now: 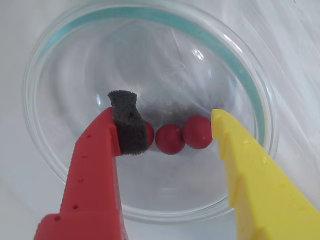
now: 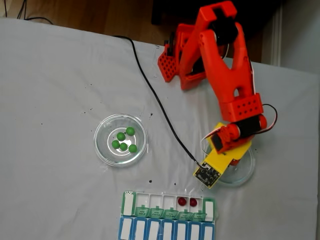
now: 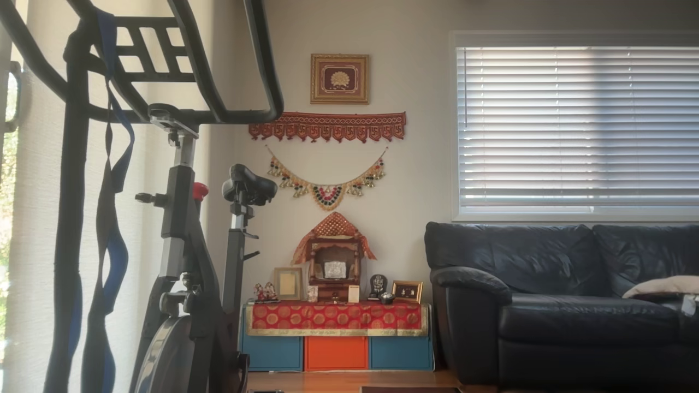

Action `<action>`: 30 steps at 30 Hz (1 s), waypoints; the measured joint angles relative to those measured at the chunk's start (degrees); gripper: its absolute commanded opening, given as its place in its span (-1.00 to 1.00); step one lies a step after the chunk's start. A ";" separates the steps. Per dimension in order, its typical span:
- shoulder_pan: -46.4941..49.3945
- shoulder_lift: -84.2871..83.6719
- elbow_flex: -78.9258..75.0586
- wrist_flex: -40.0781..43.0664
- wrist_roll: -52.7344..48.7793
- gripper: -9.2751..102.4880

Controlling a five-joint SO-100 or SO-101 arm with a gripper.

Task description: Sort medicines into box.

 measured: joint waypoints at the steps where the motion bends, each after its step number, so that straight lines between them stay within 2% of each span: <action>1: -0.26 -0.62 -0.88 1.05 0.79 -0.39; 12: -2.99 -14.77 -11.95 8.09 10.46 -0.35; 19: -3.08 -16.08 -13.36 9.49 13.01 -0.32; 30: -3.08 -18.28 -19.34 16.44 17.05 -0.29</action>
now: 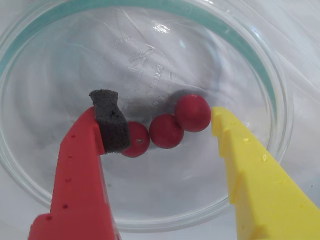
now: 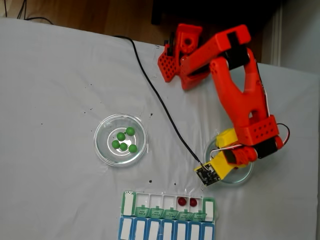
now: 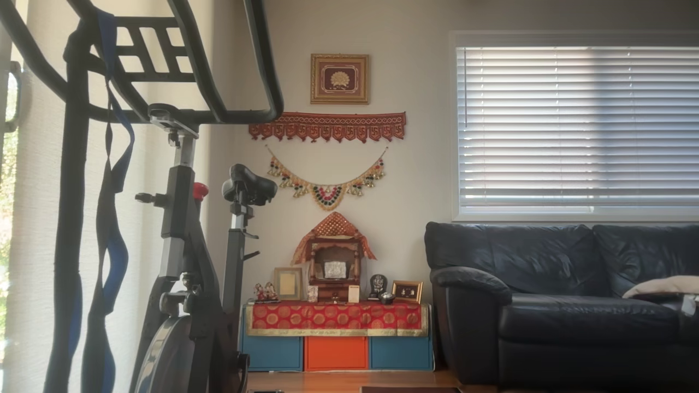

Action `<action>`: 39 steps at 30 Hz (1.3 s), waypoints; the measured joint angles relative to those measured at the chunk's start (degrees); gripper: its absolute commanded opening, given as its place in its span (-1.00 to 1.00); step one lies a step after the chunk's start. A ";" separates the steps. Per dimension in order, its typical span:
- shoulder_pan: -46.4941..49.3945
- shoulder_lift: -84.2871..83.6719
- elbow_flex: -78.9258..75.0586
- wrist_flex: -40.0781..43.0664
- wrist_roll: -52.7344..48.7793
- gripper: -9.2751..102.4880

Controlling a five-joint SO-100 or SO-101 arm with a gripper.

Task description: Sort medicines into box.

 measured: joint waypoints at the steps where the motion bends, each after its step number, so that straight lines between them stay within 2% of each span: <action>1: 0.00 -0.26 -0.09 0.09 0.44 -0.29; 30: -2.11 -0.53 -0.35 1.93 8.53 -0.27; 39: -2.11 -0.53 -2.72 5.19 9.67 -0.27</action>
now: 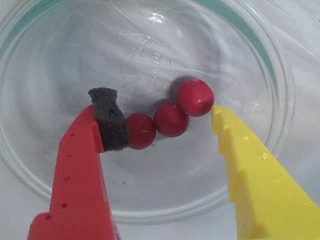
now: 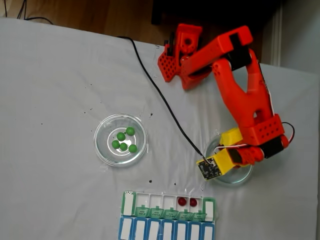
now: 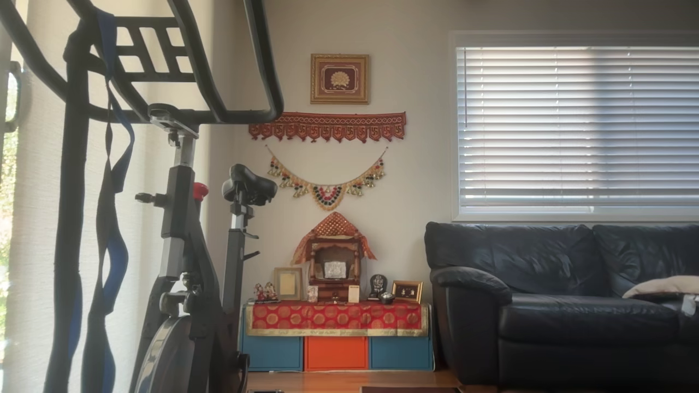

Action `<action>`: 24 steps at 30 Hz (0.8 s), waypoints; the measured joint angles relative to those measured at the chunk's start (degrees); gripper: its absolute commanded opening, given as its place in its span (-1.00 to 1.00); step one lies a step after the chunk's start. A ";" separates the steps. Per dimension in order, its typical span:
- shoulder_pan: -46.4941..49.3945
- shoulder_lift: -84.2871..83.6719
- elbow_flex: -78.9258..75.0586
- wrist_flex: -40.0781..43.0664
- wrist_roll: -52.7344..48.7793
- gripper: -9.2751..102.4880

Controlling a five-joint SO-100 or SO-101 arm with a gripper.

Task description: Sort medicines into box.

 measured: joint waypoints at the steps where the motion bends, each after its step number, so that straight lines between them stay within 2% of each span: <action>1: 0.00 0.00 -0.26 0.44 0.09 -0.27; 24: -0.79 -1.14 -2.64 1.58 2.99 -0.23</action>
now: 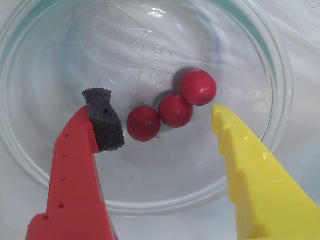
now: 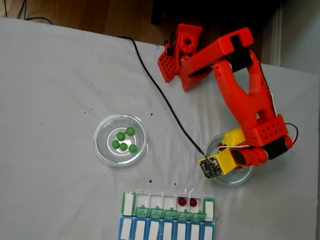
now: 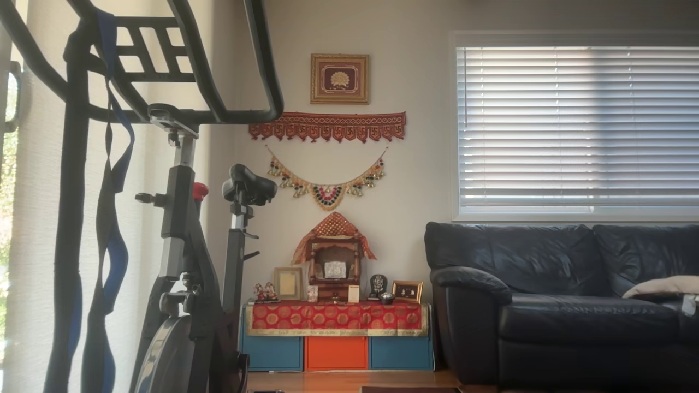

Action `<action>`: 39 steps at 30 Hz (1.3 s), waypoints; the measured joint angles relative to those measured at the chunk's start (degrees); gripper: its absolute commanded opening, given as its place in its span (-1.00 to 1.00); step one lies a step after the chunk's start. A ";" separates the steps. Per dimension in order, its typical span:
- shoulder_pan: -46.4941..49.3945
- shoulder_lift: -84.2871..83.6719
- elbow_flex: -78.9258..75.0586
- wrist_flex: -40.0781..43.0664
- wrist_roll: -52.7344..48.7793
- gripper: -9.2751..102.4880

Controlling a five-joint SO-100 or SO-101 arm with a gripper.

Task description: Sort medicines into box.

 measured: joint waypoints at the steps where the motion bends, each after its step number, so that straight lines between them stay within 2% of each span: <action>1: -0.18 0.00 0.00 0.00 0.09 -0.23; 15: -0.18 -0.44 0.53 -2.11 0.00 -0.22; 39: 0.44 -2.72 0.70 -2.46 -5.71 -0.19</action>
